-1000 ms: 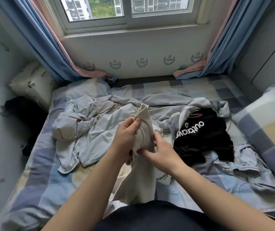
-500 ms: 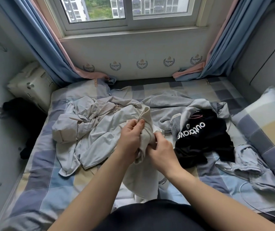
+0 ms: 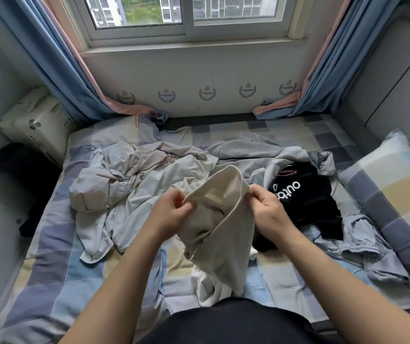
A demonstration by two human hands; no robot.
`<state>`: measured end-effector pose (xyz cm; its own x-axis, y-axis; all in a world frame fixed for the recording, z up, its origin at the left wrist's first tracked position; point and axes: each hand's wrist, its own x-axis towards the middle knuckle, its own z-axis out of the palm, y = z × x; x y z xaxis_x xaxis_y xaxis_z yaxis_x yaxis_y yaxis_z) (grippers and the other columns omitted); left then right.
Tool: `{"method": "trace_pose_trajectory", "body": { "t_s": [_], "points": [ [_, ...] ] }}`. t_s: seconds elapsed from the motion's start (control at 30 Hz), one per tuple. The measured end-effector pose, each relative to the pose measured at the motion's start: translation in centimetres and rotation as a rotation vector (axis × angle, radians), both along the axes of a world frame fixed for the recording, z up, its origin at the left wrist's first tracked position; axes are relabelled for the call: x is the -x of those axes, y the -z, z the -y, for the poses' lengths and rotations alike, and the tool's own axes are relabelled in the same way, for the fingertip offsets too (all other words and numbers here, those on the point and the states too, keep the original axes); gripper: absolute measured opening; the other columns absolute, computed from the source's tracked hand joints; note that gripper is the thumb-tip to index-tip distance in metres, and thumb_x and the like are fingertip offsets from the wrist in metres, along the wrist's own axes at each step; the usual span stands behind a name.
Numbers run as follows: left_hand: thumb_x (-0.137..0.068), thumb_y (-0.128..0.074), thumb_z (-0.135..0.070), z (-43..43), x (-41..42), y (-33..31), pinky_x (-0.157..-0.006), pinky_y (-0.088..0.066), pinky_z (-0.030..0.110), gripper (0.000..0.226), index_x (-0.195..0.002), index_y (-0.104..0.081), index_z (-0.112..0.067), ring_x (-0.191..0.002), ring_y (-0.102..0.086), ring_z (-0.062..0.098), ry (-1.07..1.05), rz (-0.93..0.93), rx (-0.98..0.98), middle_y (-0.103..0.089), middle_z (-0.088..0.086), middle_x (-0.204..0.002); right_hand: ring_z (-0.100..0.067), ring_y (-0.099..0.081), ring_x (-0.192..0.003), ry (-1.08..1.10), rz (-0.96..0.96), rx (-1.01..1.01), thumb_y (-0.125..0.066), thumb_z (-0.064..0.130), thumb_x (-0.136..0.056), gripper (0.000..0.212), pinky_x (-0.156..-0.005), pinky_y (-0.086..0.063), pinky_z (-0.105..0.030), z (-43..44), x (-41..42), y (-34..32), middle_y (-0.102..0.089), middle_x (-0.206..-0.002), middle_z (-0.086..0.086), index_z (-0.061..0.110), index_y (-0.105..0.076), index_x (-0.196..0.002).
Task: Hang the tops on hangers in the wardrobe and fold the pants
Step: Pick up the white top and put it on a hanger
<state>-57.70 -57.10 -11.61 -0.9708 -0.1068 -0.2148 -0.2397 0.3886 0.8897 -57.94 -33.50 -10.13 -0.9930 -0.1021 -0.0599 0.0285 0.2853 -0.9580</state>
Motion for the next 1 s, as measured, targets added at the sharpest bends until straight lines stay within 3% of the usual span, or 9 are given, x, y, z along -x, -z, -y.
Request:
{"method": "trace_pose_trajectory", "body": {
  "t_s": [0.07, 0.17, 0.3, 0.37, 0.5, 0.6, 0.73, 0.87, 1.0],
  "points": [
    [-0.083, -0.077, -0.017, 0.7, -0.1, 0.0, -0.089, -0.046, 0.035, 0.031, -0.11, -0.062, -0.012, -0.103, -0.059, 0.024, 0.09, 0.03, 0.393, -0.062, 0.002, -0.104, -0.017, -0.04, -0.071, -0.063, 0.034, 0.058, -0.043, 0.0, -0.103, 0.024, -0.065, -0.032, -0.035, -0.6, 0.8, -1.3, -0.046, -0.074, -0.008, -0.001, -0.054, -0.082],
    [-0.072, -0.088, -0.033, -0.6, 0.0, -0.6, -0.11, -0.034, 0.034, 0.081, -0.142, -0.047, -0.027, -0.128, -0.039, 0.012, 0.18, -0.082, 0.334, -0.044, -0.009, -0.137, -0.022, -0.039, -0.082, -0.211, 0.073, 0.061, -0.041, -0.003, -0.103, 0.02, -0.072, -0.031, -0.035, -0.2, 1.6, -2.8, -0.048, -0.086, -0.011, -0.019, -0.05, -0.094],
    [-0.082, -0.072, -0.022, -3.0, 0.8, -0.7, -0.077, -0.048, 0.033, 0.009, -0.087, -0.066, -0.025, -0.088, -0.064, 0.02, 0.264, -0.134, 0.236, -0.069, -0.005, -0.088, -0.023, -0.052, -0.086, -0.222, 0.135, 0.29, -0.04, 0.001, -0.103, 0.022, -0.072, -0.043, -0.031, 0.3, 2.3, -4.8, -0.057, -0.091, -0.013, -0.014, -0.057, -0.103],
    [-0.09, -0.063, -0.01, -3.1, 1.1, -0.4, -0.068, -0.042, 0.033, 0.017, -0.077, -0.061, -0.021, -0.077, -0.06, 0.022, 0.108, -0.168, 0.237, -0.064, -0.006, -0.073, -0.015, -0.053, -0.078, -0.209, 0.135, 0.381, -0.048, 0.012, -0.099, 0.019, -0.065, -0.042, -0.022, 0.0, 2.8, -6.2, -0.057, -0.082, -0.009, 0.002, -0.062, -0.091],
    [-0.088, -0.05, -0.008, -2.8, 1.9, -1.6, -0.07, -0.044, 0.036, 0.015, -0.087, -0.064, -0.016, -0.08, -0.059, 0.023, -0.049, -0.263, 0.173, -0.065, -0.002, -0.078, -0.008, -0.054, -0.069, -0.193, -0.032, -0.3, -0.074, 0.056, -0.072, 0.046, -0.064, -0.043, -0.027, -1.2, 4.5, -6.6, -0.059, -0.075, 0.008, 0.016, -0.053, -0.084],
    [-0.085, -0.054, 0.002, -3.0, 2.7, -3.9, -0.062, -0.041, 0.029, 0.021, -0.084, -0.066, -0.015, -0.071, -0.055, 0.013, -0.106, -0.342, 0.083, -0.064, -0.002, -0.075, -0.029, -0.061, -0.091, -0.063, -0.107, -0.678, -0.066, 0.034, -0.079, 0.019, -0.072, -0.047, -0.039, -1.9, 5.0, -4.2, -0.063, -0.082, 0.0, 0.022, -0.051, -0.082],
    [-0.078, -0.052, -0.004, -2.9, 3.2, -6.2, -0.059, -0.043, 0.026, 0.017, -0.082, -0.067, -0.012, -0.064, -0.053, 0.008, -0.147, -0.379, -0.093, -0.061, 0.001, -0.069, -0.037, -0.063, -0.097, 0.018, -0.028, -0.849, -0.049, 0.025, -0.09, 0.019, -0.068, -0.042, -0.036, -3.3, 5.2, 1.0, -0.066, -0.095, -0.011, 0.024, -0.055, -0.073],
    [-0.085, -0.052, -0.003, -0.6, 3.6, -6.9, -0.06, -0.05, 0.034, 0.022, -0.081, -0.068, -0.018, -0.065, -0.058, 0.01, -0.301, -0.338, -0.157, -0.064, -0.006, -0.068, -0.036, -0.065, -0.105, 0.146, 0.343, -0.957, -0.05, 0.015, -0.089, 0.021, -0.077, -0.048, -0.037, -7.1, 4.0, 6.5, -0.067, -0.112, -0.014, 0.018, -0.067, -0.1],
    [-0.088, -0.048, -0.004, 2.4, 4.5, -6.1, -0.069, -0.053, 0.04, 0.023, -0.081, -0.063, -0.021, -0.079, -0.061, 0.021, -0.475, -0.253, -0.143, -0.066, 0.003, -0.081, -0.039, -0.064, -0.094, 0.17, 0.402, -0.852, -0.05, 0.006, -0.083, 0.016, -0.07, -0.043, -0.032, -9.4, 3.1, 6.7, -0.067, -0.092, -0.017, 0.014, -0.058, -0.071]
  ]
}}
